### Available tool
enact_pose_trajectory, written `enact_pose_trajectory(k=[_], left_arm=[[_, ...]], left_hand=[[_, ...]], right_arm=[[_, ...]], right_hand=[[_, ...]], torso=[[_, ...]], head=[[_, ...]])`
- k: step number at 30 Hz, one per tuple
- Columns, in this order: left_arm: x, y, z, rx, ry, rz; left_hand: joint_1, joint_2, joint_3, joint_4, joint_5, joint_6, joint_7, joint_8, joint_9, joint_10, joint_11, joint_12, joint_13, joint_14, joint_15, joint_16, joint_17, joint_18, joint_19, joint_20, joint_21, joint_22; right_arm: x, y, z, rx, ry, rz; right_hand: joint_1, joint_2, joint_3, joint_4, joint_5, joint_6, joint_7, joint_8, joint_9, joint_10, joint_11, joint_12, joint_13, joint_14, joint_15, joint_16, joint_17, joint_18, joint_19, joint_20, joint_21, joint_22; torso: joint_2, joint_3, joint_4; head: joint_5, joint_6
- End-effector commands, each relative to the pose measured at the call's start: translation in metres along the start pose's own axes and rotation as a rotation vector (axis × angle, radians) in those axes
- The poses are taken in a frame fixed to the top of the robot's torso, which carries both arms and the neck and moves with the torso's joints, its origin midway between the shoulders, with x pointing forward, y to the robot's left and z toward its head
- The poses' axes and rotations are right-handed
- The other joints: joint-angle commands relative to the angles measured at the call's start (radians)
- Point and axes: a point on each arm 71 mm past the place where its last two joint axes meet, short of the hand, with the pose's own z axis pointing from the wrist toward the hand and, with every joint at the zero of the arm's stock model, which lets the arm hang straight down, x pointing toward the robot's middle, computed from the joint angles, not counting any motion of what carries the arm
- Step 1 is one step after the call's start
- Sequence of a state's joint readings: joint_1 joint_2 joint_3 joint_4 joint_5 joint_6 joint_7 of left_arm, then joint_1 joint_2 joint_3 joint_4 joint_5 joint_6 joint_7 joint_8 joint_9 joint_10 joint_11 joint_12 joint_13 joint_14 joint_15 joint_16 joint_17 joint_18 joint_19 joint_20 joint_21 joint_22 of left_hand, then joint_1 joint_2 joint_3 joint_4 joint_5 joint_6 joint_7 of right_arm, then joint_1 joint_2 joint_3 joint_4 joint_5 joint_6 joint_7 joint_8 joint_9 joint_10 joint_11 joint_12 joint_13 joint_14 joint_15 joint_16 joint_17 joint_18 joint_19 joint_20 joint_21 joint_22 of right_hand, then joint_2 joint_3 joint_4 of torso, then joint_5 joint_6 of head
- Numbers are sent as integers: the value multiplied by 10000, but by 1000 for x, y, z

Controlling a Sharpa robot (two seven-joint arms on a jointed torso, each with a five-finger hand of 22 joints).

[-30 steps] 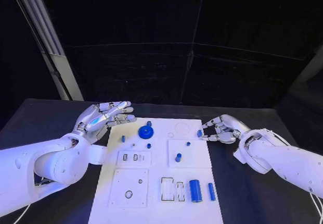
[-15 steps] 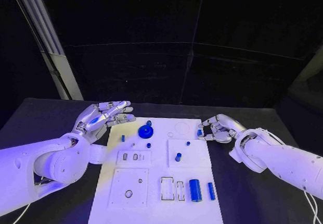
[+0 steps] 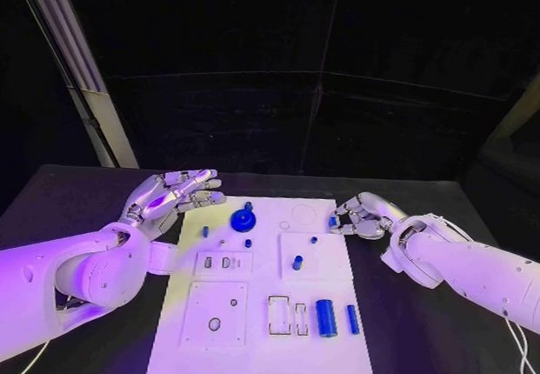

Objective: Assemble the parts on the task board

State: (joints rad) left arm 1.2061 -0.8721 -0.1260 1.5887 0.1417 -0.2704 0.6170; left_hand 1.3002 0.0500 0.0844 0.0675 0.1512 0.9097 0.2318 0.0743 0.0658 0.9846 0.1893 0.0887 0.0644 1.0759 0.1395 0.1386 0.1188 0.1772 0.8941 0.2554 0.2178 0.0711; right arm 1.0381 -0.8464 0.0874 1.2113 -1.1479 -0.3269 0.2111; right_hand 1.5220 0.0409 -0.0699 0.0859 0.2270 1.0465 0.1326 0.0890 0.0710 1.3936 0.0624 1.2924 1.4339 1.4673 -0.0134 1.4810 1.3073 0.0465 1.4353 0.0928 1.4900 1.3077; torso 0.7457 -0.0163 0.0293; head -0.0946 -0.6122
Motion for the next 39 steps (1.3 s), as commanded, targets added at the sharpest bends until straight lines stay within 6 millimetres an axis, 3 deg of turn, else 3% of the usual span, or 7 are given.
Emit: enact_pose_trajectory(k=[1, 12, 20, 23, 28, 34, 39], left_arm=[[2, -1, 0, 28, 166, -25], [1, -1, 0, 7, 161, -23], [0, -1, -1, 3, 135, -11], [-1, -2, -1, 5, 128, -8], [1, -2, -2, -39, 205, -64], [2, -3, -1, -60, 188, -136], [0, -4, 1, -25, 85, -149]], left_hand=[[21, 86, -13, -68, -23, 65, 101, 4, 0, 60, -7, 34, 1, 73, 11, -45, 16, 76, 70, -23, -42, -10], [19, 87, -11, -71, -23, 60, 106, 0, -1, 54, -3, 30, -1, 73, 12, -48, 17, 75, 70, -24, -44, -11], [11, 96, 5, -78, -21, 42, 117, -14, -6, 36, 6, 16, -6, 71, 17, -59, 18, 73, 73, -23, -50, -14], [12, 100, 9, -81, -20, 40, 118, -16, -7, 34, 7, 14, -6, 71, 18, -60, 18, 72, 73, -23, -51, -14], [-9, 99, 13, -79, -25, 28, 115, -25, -9, 18, 11, 2, -9, 57, 25, -76, 16, 69, 68, -20, -61, -18], [-24, 97, 14, -78, -26, 23, 115, -29, -10, 11, 13, -4, -10, 47, 29, -87, 15, 67, 63, -18, -68, -21], [-31, 96, 15, -78, -27, 22, 113, -30, -10, 8, 13, -6, -10, 43, 31, -93, 14, 66, 61, -16, -72, -23]], right_arm=[[1, 2, 1, -127, 195, -106], [-2, 5, 2, -322, -377, -248], [-7, 25, 3, -630, -1134, 47], [-8, 39, 3, -512, -1379, 53], [-1, 72, 5, -436, -1415, -320], [20, 116, 11, -818, -1034, -563], [44, 149, 23, -1228, -487, -819]], right_hand=[[81, 154, 136, -42, -97, 156, -10, 41, 5, 214, -170, 54, -1055, 709, -96, 43, 1164, -57, 104, -14, 48, 893], [226, 464, 648, -257, -460, 718, -190, 211, 30, 359, -316, 271, -850, 759, -216, 164, 1374, -115, 286, -123, 164, 1154], [-360, 244, 712, -107, 232, 853, -267, 220, -3, 499, -383, 463, -669, 806, -278, 284, 1570, -173, 467, -196, 281, 1407], [-561, 205, 700, -14, 316, 865, -275, 209, -11, 531, -390, 505, -628, 813, -285, 300, 1598, -181, 495, -204, 299, 1446], [-769, 261, 720, 115, -46, 837, -278, 171, -25, 566, -390, 544, -591, 815, -288, 309, 1611, -183, 502, -210, 306, 1458], [-790, 245, 725, 120, -77, 850, -284, 172, -23, 592, -395, 583, -556, 817, -291, 314, 1620, -190, 522, -211, 318, 1485], [-809, 237, 727, 129, -90, 856, -286, 172, -22, 603, -397, 599, -543, 815, -293, 308, 1608, -190, 522, -212, 318, 1486]], torso=[[3, 2, -7], [-3, 7, -6], [-23, -17, -10], [-55, -42, -3], [-101, -80, 5], [-184, -125, 26], [-248, -157, 57]], head=[[-6, -23], [-39, -77], [-48, -70], [-34, -106], [-24, -136], [164, -244], [430, -400]])
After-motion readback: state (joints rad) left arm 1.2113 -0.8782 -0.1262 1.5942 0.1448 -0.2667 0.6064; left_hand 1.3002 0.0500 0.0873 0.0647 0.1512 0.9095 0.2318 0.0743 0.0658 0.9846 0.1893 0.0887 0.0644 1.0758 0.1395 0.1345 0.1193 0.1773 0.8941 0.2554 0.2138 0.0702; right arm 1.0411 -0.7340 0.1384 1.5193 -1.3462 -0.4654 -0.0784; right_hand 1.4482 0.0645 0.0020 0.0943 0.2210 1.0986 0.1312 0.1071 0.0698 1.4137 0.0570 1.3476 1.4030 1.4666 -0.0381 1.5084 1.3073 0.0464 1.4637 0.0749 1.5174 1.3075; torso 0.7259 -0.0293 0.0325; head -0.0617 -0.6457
